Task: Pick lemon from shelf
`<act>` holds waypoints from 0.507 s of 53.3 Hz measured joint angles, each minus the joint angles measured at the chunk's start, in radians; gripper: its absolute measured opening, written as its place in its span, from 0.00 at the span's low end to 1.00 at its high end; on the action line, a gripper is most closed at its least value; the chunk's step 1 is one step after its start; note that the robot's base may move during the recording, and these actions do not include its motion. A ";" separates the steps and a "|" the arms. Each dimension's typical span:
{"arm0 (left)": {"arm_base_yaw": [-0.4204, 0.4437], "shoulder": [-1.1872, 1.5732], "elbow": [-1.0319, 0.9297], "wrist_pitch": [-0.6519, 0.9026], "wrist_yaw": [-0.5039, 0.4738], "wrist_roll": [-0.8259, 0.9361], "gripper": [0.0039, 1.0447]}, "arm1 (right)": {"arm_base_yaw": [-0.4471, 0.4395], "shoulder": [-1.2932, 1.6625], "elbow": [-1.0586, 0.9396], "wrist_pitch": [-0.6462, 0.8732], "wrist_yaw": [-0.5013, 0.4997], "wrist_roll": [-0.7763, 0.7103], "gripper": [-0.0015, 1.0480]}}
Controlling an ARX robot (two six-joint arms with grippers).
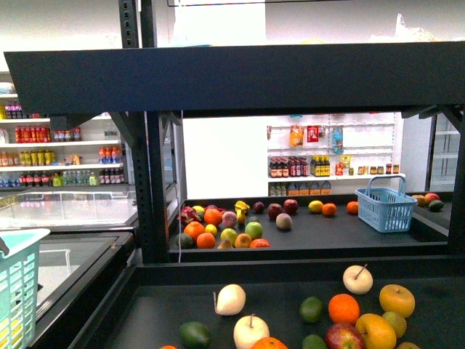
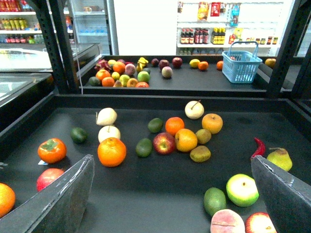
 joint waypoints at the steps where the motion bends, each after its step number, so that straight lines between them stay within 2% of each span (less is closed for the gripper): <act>1: 0.000 0.000 0.000 0.000 0.001 0.000 0.08 | 0.000 0.000 0.000 0.000 0.000 0.000 0.93; 10: 0.006 0.002 0.000 0.000 0.024 0.000 0.09 | 0.000 0.000 0.000 0.000 0.000 0.000 0.93; 12: 0.013 0.003 0.000 0.000 0.047 0.013 0.18 | 0.000 0.000 0.000 0.000 0.000 0.000 0.93; 18: 0.020 0.021 -0.002 0.000 0.100 0.040 0.34 | 0.000 0.000 0.000 0.000 0.000 0.000 0.93; 24: 0.027 0.023 -0.005 0.002 0.165 0.094 0.54 | 0.000 0.000 0.000 0.000 0.000 0.000 0.93; 27: 0.032 0.023 -0.014 0.002 0.185 0.130 0.68 | 0.000 0.000 0.000 0.000 0.000 0.000 0.93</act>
